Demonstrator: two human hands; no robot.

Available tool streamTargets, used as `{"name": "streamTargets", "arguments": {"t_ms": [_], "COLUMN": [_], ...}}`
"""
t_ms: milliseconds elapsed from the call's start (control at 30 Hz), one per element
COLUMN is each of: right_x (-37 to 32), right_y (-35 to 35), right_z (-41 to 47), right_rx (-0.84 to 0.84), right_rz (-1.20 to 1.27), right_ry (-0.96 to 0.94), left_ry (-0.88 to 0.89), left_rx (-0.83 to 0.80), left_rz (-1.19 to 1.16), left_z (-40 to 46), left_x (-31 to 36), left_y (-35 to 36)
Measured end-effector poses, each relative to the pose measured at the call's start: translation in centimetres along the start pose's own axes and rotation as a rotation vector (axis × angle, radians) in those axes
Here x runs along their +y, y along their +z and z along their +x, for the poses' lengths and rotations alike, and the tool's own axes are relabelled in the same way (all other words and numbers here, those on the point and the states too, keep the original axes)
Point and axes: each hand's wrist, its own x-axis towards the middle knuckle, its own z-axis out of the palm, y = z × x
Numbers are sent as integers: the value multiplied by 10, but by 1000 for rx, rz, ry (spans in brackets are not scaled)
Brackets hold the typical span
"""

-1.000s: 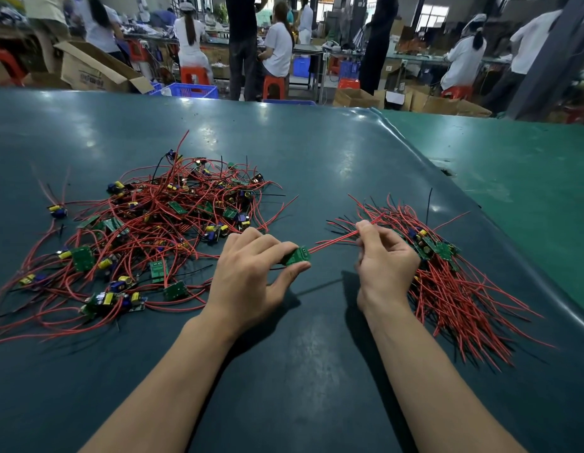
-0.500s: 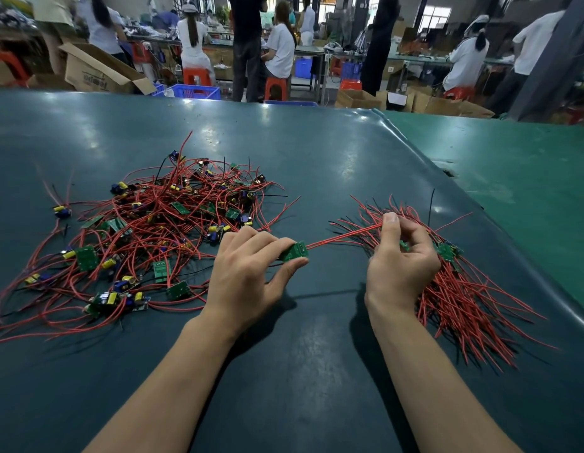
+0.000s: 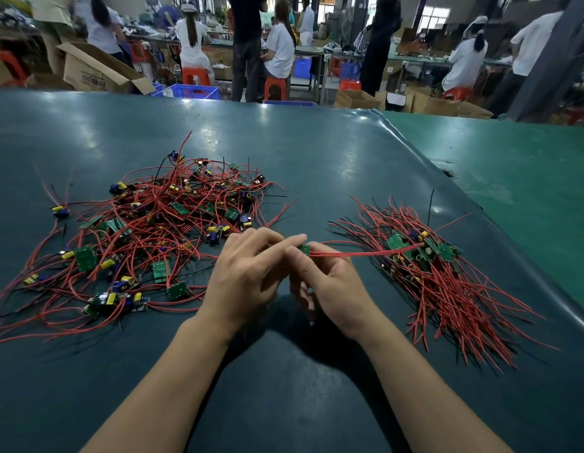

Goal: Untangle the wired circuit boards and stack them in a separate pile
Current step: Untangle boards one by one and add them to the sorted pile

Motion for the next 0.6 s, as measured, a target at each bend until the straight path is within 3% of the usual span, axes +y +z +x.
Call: {"name": "streamTargets", "arguments": {"t_ms": [233, 367, 467, 533, 600], "right_x": [1, 7, 5, -1, -7], "right_y": [-4, -6, -12, -21, -30], "right_z": [2, 4, 7, 9, 9], "right_rx": [89, 170, 516, 807, 989], "right_rz": [-94, -296, -201, 52, 329], "right_ry": [-48, -97, -165, -194, -175], "left_ry": [-2, -61, -192, -348, -553], "left_rx": [-10, 21, 132, 165, 116], "left_rz": [57, 110, 193, 297, 392], "left_z": [1, 0, -1, -1, -3], "left_x": [1, -1, -3, -6, -10], "left_y": [0, 2, 1, -1, -2]}}
